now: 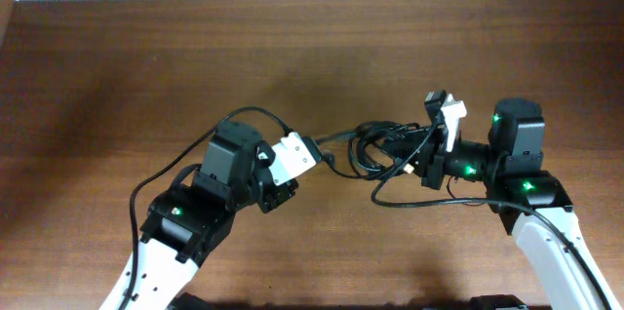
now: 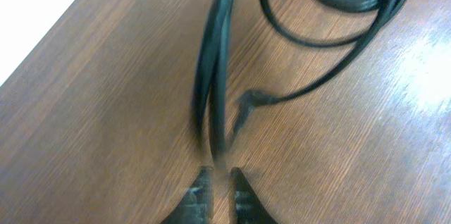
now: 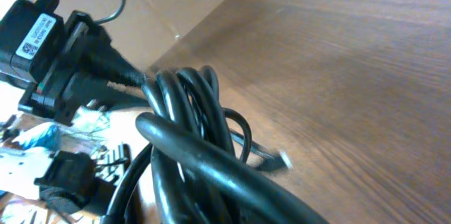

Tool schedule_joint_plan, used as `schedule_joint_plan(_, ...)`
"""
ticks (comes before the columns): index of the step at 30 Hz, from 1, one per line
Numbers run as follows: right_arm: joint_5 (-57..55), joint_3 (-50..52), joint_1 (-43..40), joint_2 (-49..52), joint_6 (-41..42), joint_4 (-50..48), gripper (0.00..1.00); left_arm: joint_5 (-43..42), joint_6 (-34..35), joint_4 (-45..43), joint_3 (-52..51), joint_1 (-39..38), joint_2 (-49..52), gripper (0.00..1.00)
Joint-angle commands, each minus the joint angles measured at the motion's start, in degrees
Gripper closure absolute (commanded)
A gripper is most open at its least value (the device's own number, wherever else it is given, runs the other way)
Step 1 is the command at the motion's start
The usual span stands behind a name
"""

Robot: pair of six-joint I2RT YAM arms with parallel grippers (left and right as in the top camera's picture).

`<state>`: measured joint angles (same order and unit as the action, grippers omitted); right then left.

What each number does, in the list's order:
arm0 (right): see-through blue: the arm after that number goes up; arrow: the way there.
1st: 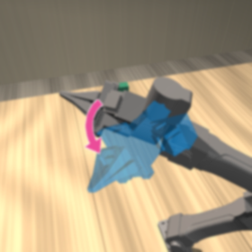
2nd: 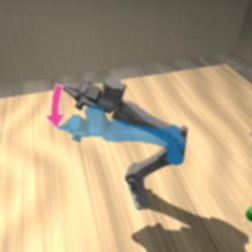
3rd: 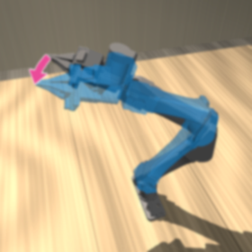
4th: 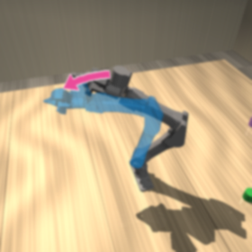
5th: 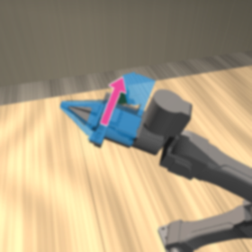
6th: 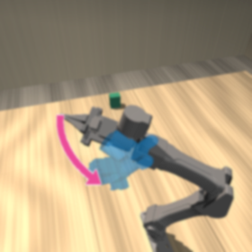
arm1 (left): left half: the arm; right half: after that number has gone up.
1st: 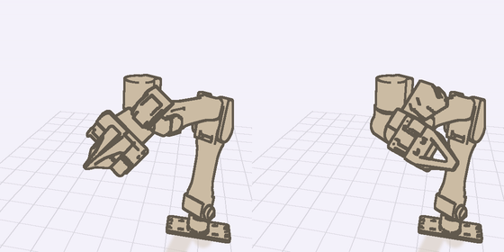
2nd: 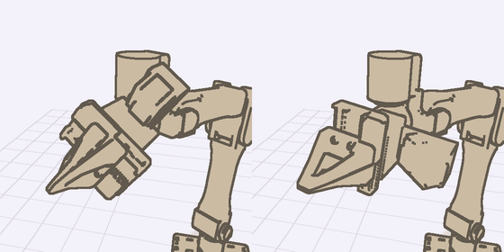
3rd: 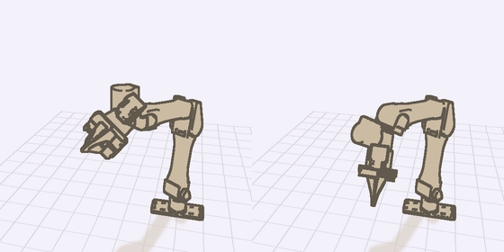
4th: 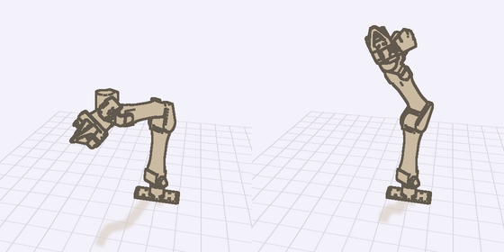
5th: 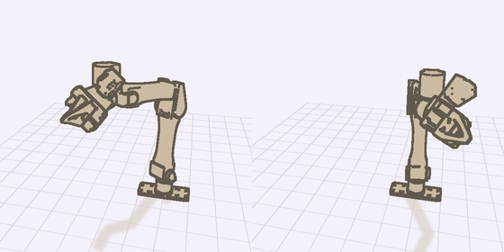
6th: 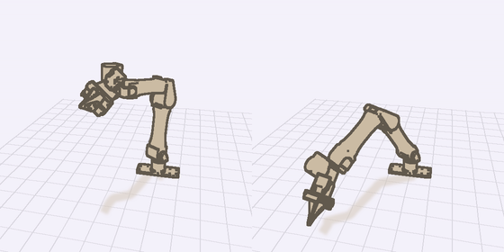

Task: Untangle cables

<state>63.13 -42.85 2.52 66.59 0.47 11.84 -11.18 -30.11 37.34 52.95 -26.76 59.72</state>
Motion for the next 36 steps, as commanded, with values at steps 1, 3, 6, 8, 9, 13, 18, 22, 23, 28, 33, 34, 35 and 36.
schedule_joint_plan(1, -1.0, -0.2, -0.7, -0.3, 0.1, -0.4, 0.96, 2.0, 2.3, 0.3, 0.2, 0.7, -0.9, 0.01)
schedule_joint_plan(3, -1.0, -0.2, -0.7, -0.3, 0.1, -0.4, 0.96, 1.4, 5.6, 0.2, 0.2, 0.7, -0.9, 0.01)
schedule_joint_plan(6, -1.0, -0.2, -0.7, -0.3, 0.1, -0.4, 0.96, -0.7, 11.4, 0.1, 0.2, 0.7, -0.9, 0.01)
schedule_joint_plan(8, -1.0, -0.2, -0.7, -0.3, 0.2, -0.4, 0.96, -2.6, 16.2, -0.5, 0.2, 0.7, -0.9, 0.01)
schedule_joint_plan(9, -1.0, -0.2, -0.7, -0.3, 0.2, -0.4, 0.96, -3.3, 18.9, -0.9, 0.2, 0.7, -0.9, 0.01)
schedule_joint_plan(13, -1.0, -0.2, -0.7, -0.3, 0.2, -0.4, 0.96, -3.8, 35.6, -3.6, 0.2, 0.7, -0.9, 0.01)
schedule_joint_plan(18, -1.0, -0.2, -0.7, -0.3, 0.2, -0.4, 0.96, -11.1, 48.5, -8.3, 0.2, 0.6, 0.5, 0.05)
schedule_joint_plan(22, -1.0, -0.2, -0.7, -0.3, 0.2, -0.4, 0.96, -12.1, 56.4, -8.3, 0.2, 0.5, 3.1, 0.09)
schedule_joint_plan(23, -1.0, -0.2, -0.7, -0.3, 0.2, -0.4, 0.96, -13.5, 59.3, -8.2, 0.2, 0.5, 4.3, 0.16)
schedule_joint_plan(28, -1.0, -0.2, -0.7, -0.3, 0.2, -0.4, 0.96, -20.1, 61.8, -8.8, 0.2, 0.2, 9.5, 0.48)
schedule_joint_plan(33, -1.0, -0.2, -0.7, -0.3, 0.2, -0.4, 0.96, -20.5, 61.8, -9.9, 0.2, -3.5, 11.6, 0.65)
schedule_joint_plan(34, -1.0, -0.2, -0.7, -0.3, 0.2, -0.4, 0.96, -20.3, 61.8, -10.7, 0.2, -4.3, 11.6, 0.63)
schedule_joint_plan(35, -1.0, -0.2, -0.7, -0.3, 0.2, -0.4, 0.96, -20.1, 61.8, -11.4, 0.2, -4.9, 11.6, 0.58)
schedule_joint_plan(36, -1.0, -0.2, -0.7, -0.3, 0.2, -0.4, 0.96, -19.1, 61.8, -12.2, 0.2, -5.6, 11.6, 0.52)
